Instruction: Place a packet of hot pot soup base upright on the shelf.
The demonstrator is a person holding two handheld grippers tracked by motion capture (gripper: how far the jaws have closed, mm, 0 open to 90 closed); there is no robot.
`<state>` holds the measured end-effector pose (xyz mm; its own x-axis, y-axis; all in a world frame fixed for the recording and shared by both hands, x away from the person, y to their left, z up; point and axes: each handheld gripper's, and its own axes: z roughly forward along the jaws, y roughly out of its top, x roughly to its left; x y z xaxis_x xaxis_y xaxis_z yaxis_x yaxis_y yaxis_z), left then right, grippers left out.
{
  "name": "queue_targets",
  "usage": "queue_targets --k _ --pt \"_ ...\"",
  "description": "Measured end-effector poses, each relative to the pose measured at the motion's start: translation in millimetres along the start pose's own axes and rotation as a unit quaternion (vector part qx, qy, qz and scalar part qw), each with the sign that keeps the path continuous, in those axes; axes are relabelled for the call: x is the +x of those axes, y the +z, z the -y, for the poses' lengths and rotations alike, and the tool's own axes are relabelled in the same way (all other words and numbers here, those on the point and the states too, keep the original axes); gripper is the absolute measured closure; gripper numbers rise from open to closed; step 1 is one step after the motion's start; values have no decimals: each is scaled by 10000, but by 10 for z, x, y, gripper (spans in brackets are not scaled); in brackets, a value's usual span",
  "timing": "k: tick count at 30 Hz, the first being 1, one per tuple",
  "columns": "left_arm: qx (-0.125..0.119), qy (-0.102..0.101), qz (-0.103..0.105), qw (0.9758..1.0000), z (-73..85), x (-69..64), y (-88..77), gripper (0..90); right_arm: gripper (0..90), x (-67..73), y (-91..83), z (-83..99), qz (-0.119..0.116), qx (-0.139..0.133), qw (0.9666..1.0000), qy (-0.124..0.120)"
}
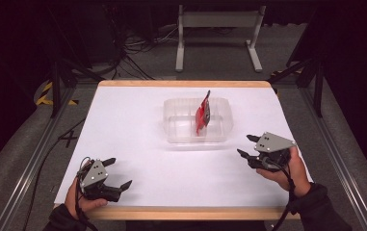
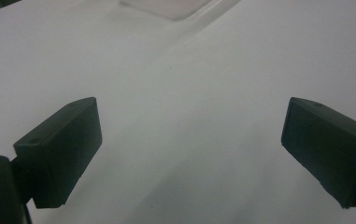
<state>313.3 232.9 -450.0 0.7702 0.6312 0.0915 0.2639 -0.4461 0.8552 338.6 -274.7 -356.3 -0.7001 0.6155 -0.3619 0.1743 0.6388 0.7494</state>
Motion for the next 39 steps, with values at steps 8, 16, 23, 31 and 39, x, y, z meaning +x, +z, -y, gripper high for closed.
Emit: queue_targets --k 8,16,23,31,39 --pt "11 1 -7 10000 1 -2 5 58 300 28 -17 180 204 -46 9998 -44" --pt "30 10 -20 10000 4 -1 5 58 243 -8 -14 439 374 -5 9988 310" --pt "52 35 -19 10000 7 0 3 57 204 -39 -46 668 430 60 9979 490" --pt "65 46 -38 10000 15 3 5 56 168 -118 -126 933 598 28 9944 873" --pt "26 63 -95 9999 20 4 -6 57 148 -175 -264 1177 768 -138 9888 1274"
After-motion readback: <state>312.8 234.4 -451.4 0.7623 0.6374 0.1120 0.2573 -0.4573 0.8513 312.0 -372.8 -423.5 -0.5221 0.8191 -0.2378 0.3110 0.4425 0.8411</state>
